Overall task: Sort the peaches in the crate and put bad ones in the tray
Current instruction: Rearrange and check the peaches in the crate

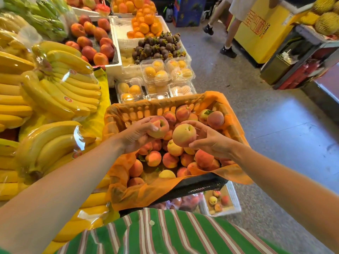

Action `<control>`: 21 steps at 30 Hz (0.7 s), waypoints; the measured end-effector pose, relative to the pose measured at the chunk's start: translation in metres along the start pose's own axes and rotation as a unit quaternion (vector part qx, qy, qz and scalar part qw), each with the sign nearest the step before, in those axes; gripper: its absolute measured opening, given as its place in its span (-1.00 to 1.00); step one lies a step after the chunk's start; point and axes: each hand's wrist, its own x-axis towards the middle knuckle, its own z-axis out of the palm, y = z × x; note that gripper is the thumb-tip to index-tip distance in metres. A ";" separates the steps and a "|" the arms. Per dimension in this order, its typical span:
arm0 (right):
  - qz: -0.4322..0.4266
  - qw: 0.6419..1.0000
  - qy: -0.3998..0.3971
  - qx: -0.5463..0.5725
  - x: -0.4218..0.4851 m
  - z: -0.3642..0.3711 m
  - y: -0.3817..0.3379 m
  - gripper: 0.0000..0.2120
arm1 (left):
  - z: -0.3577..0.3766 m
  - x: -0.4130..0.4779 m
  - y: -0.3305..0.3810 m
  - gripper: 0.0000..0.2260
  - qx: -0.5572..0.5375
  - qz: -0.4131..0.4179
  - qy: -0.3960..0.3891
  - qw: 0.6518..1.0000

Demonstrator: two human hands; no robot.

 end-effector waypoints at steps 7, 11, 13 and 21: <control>-0.039 0.997 0.031 -0.059 -0.003 0.001 -0.001 -0.31 | 0.005 0.005 0.002 -0.49 -0.012 -0.024 -0.039 0.999; -0.033 0.997 0.041 -0.058 -0.006 0.000 -0.002 -0.35 | 0.011 0.010 0.003 -0.55 0.033 -0.028 -0.030 0.999; -0.020 0.999 0.030 -0.025 -0.009 -0.001 -0.002 -0.36 | 0.013 0.013 0.003 -0.54 0.048 -0.032 -0.026 0.998; 0.024 0.993 0.093 -0.062 -0.037 -0.023 -0.022 -0.19 | 0.024 0.027 0.003 -0.59 0.194 -0.050 -0.016 0.980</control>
